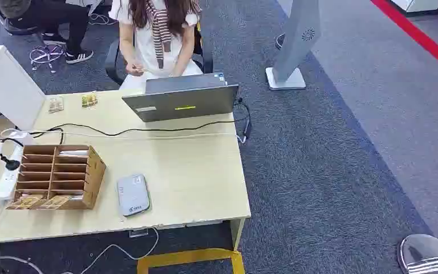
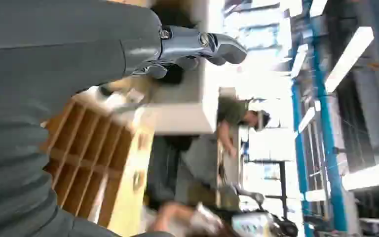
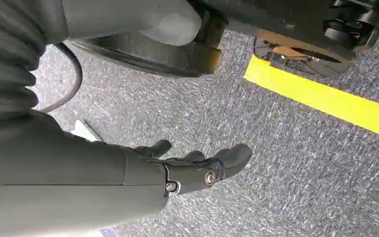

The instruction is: Pass the card to the sensor for recognition and then transmit it.

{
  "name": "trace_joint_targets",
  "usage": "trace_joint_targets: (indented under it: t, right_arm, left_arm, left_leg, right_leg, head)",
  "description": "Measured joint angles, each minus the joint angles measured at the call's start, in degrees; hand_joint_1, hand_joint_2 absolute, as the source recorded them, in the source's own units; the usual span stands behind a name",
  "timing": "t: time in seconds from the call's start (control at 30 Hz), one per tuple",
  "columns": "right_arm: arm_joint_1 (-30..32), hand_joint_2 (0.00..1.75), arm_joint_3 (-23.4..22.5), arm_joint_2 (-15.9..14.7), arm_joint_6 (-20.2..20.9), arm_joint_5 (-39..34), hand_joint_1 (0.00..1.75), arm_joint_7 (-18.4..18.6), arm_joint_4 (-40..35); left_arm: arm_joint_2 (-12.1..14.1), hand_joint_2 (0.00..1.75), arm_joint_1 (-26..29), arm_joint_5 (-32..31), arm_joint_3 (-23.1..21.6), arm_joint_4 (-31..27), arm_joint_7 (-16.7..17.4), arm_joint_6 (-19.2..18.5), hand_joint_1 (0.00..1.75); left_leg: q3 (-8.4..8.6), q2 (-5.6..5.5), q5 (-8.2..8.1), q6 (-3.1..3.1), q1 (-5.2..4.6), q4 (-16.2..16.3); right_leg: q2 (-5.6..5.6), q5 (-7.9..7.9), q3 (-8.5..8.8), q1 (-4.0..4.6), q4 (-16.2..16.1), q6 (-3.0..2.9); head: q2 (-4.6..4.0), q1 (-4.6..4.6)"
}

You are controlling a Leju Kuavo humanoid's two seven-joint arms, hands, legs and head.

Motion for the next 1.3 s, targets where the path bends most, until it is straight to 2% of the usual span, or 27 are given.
trace_joint_targets:
  t: [0.07,0.1,0.17,0.2,0.27,0.33,0.47,0.6,0.9,1.3]
  right_arm:
    - [-0.19,1.75,0.00,0.02,0.83,1.01,0.00,0.33,0.00]
    - [-0.32,1.75,0.02,0.02,1.29,1.59,0.00,0.52,0.00]
    - [-0.44,1.75,0.18,0.04,1.95,2.45,0.00,0.57,0.00]
    - [-0.56,1.75,0.24,0.02,2.18,2.81,0.00,0.53,0.00]
    - [-0.61,1.75,0.39,0.02,2.64,3.32,0.00,0.15,0.00]
    - [-0.62,1.75,0.59,0.02,2.91,3.52,0.00,-0.09,0.00]
    - [-0.67,1.75,0.96,0.02,3.52,3.74,0.00,-0.13,0.00]
    - [-0.68,1.75,1.20,0.02,3.85,3.89,0.00,-0.42,0.00]
    - [-0.69,1.75,1.62,0.02,4.37,4.43,0.00,-0.90,0.00]
    - [-0.69,1.75,1.64,0.02,4.65,4.41,0.00,-1.07,0.00]
  left_arm:
    - [4.07,1.75,-5.14,-19.42,-4.72,1.28,6.29,6.57,0.00]
    - [6.67,1.75,-8.48,-33.11,-6.80,3.03,12.90,7.76,0.00]
    - [10.49,1.75,-15.50,-52.19,-10.53,7.84,23.49,6.69,0.00]
    - [12.66,1.75,-19.65,-59.64,-12.55,11.26,27.77,5.13,0.00]
    - [15.37,1.75,-27.97,-68.70,-15.87,18.33,33.25,2.15,0.00]
    - [17.46,1.75,-35.44,-73.59,-18.51,25.19,35.91,0.20,0.00]
    - [20.05,1.75,-46.84,-78.77,-23.09,38.34,39.03,-2.90,0.00]
    - [21.41,1.75,-52.76,-80.42,-25.13,46.85,40.10,-3.19,0.00]
    - [23.09,1.75,-58.27,-81.73,-26.61,58.22,42.31,-3.41,0.00]
    - [22.72,1.75,-58.78,-81.82,-28.01,63.80,42.00,-0.94,0.00]
  left_leg:
    - [0.00,-0.02,0.12,0.01,0.01,0.00]
    - [0.01,-0.11,0.16,-0.03,0.01,0.00]
    - [-0.01,-0.12,0.29,-0.13,0.03,0.00]
    - [-0.09,-0.11,0.35,-0.21,0.08,0.00]
    - [-0.25,-0.07,0.52,-0.28,0.09,0.00]
    - [-0.32,0.10,0.56,-0.28,0.09,0.00]
    - [-0.34,0.27,0.57,-0.28,0.08,0.00]
    - [-0.35,0.34,0.56,-0.28,0.08,0.00]
    - [-0.41,0.34,0.56,-0.28,0.12,-0.01]
    - [-0.42,0.33,0.56,-0.29,0.11,-0.01]
  right_leg:
    - [-0.02,0.06,-0.12,0.00,0.00,-0.03]
    - [-0.07,0.07,-0.12,0.00,0.01,-0.03]
    - [-0.08,0.19,-0.17,0.00,0.02,-0.14]
    - [-0.06,0.31,-0.13,0.02,0.04,-0.13]
    - [0.03,0.47,-0.31,0.05,0.08,-0.16]
    - [0.20,0.59,-0.43,0.09,0.09,-0.18]
    - [0.38,0.63,-0.46,0.09,0.10,-0.15]
    - [0.47,0.63,-0.49,0.09,0.10,-0.15]
    - [0.47,0.61,-0.56,0.09,0.10,-0.14]
    - [0.47,0.61,-0.57,0.09,0.10,-0.15]
  head:
    - [0.00,0.00]
    - [0.00,0.00]
    - [0.00,-0.09]
    - [0.00,-0.05]
    - [0.00,-0.04]
    - [0.00,-0.09]
    - [0.00,-0.07]
    - [0.00,-0.04]
    - [0.00,-0.04]
    - [0.00,-0.02]
